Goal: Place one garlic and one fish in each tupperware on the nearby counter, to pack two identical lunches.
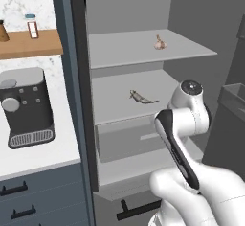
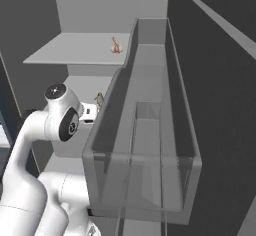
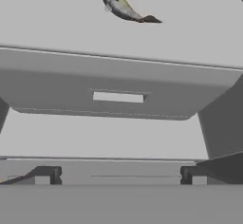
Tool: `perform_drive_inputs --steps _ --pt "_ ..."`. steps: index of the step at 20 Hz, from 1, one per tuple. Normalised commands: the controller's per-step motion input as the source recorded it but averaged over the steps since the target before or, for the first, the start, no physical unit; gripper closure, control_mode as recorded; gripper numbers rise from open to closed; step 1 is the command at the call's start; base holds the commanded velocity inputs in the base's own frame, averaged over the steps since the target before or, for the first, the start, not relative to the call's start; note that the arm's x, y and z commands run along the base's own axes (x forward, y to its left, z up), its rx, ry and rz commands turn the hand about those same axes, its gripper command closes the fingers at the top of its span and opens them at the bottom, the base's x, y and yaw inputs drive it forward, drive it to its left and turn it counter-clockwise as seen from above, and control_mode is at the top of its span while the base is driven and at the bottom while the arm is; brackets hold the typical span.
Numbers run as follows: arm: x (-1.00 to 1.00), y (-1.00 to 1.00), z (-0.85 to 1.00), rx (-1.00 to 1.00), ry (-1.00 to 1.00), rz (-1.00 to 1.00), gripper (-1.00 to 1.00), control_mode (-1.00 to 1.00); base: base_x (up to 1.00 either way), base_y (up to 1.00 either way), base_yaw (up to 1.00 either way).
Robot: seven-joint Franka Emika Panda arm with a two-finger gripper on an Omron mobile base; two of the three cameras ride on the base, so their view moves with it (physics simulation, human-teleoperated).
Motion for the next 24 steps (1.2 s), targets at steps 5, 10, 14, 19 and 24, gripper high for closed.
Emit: perform_drive_inputs --steps 5,10,14,19,24 --pt "0.58 -0.01 0.00 0.00 -0.04 0.03 -1.00 -1.00 0.00 0.00 0.00" --pt "0.71 -0.02 -0.02 0.00 -0.01 0.01 -1.00 -1.00 0.00 0.00 0.00" --pt "0.74 0.00 0.00 0.00 -0.03 0.01 -1.00 -1.00 0.00 0.00 0.00" --pt "0.67 0.00 0.00 0.00 0.00 0.03 -1.00 -1.00 0.00 0.00 0.00" --pt "0.59 0.00 -0.13 0.00 -0.03 0.04 -1.00 -1.00 0.00 0.00 0.00"
